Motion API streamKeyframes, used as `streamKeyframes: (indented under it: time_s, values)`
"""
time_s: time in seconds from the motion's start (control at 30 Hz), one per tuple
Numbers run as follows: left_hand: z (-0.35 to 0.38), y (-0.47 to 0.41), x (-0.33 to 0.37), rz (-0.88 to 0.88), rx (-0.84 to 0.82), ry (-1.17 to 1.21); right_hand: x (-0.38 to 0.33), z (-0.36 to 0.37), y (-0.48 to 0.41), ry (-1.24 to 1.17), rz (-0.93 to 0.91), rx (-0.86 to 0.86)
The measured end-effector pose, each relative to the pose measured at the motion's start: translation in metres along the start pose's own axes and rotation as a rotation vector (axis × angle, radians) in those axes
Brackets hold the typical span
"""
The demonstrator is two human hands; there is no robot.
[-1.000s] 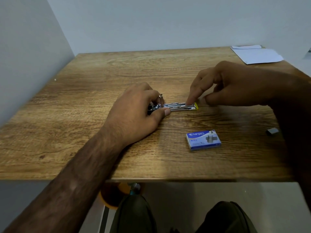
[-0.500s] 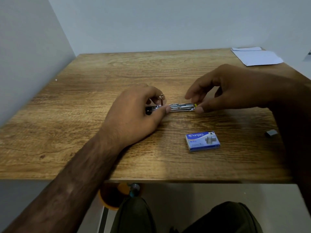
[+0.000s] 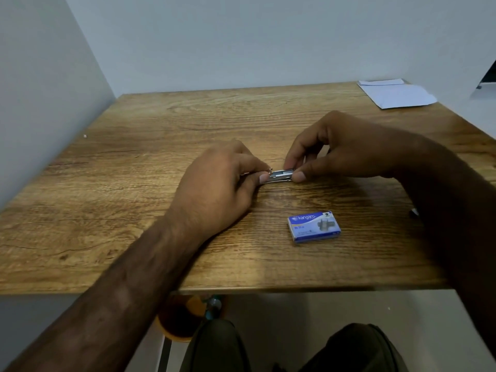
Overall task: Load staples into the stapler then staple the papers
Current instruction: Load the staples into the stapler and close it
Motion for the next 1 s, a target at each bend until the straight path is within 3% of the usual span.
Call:
streamKeyframes:
  time_s: [0.27, 0.63, 0.87, 1.0]
  values:
    - [0.002, 0.002, 0.005, 0.048, -0.016, -0.086, 0.000, 0.000, -0.001, 0.011, 0.004, -0.002]
    - [-0.025, 0.016, -0.016, -0.134, 0.041, -0.186, 0.010, -0.002, 0.002, -0.082, 0.105, 0.056]
    - [-0.029, 0.015, -0.024, -0.105, 0.013, -0.079, 0.015, -0.004, 0.003, -0.197, 0.139, 0.065]
    - [-0.035, 0.015, -0.023, -0.072, 0.148, 0.079, 0.016, -0.006, 0.002, -0.218, 0.137, 0.087]
Point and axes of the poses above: each hand's wrist, its own y-axis away from the middle knuckle, its own z-axis out of the palm, x = y × z, the point moved 4 cm from there along -y, towards the middle knuckle, and after that the axes turned 14 degrees about y, right-handed, at the moved point
